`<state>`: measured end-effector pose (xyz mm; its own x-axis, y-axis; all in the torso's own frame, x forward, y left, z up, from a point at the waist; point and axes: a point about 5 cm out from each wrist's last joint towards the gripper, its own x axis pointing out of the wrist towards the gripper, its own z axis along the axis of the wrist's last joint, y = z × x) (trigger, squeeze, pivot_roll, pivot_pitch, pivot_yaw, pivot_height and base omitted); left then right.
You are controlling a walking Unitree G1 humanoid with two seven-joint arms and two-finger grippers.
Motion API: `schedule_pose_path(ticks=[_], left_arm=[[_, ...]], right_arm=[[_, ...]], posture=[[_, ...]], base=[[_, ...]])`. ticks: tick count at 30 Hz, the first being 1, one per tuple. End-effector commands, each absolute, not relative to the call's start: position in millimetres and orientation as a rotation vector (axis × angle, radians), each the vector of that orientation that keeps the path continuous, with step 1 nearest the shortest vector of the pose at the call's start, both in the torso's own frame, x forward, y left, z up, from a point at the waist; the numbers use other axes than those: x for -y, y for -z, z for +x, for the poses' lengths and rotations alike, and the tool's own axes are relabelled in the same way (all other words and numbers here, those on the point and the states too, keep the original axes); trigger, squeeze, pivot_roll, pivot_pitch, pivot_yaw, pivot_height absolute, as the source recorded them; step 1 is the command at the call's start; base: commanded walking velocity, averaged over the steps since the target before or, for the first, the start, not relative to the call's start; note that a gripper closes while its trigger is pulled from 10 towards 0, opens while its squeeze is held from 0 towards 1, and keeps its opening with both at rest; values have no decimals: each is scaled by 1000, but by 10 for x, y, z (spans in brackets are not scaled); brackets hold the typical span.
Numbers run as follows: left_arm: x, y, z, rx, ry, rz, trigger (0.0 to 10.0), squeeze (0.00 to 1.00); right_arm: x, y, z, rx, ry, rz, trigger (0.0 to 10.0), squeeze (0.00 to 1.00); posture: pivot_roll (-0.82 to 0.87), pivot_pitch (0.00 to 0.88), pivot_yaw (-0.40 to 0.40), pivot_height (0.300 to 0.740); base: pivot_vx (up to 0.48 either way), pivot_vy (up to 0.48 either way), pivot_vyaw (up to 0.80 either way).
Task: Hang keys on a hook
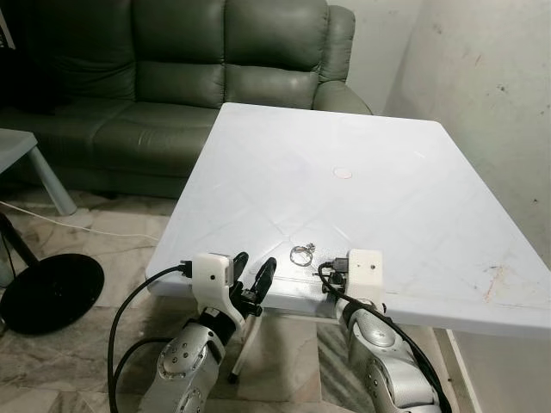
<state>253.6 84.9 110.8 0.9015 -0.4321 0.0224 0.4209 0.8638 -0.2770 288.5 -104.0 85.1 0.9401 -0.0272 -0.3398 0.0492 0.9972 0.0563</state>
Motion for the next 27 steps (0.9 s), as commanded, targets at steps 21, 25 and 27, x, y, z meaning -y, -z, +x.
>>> schedule_pose_path(ticks=[21,25,27], left_arm=[[-787,-1146,2528,-32,455,-293,10000,0],[-784,-1148,2530,-31,457,-294,10000,0],[-782,-1149,2531,-31,457,-294,10000,0]], right_arm=[[892,-858,2924,-370,72,206,10000,1000],[898,-858,2942,-381,82,160,10000,106],[898,-865,2947,-376,85,167,10000,0]], posture=[[113,42,-74,740],[111,41,-74,740],[111,41,-74,740]], base=[[0,0,0],[0,0,0],[0,0,0]])
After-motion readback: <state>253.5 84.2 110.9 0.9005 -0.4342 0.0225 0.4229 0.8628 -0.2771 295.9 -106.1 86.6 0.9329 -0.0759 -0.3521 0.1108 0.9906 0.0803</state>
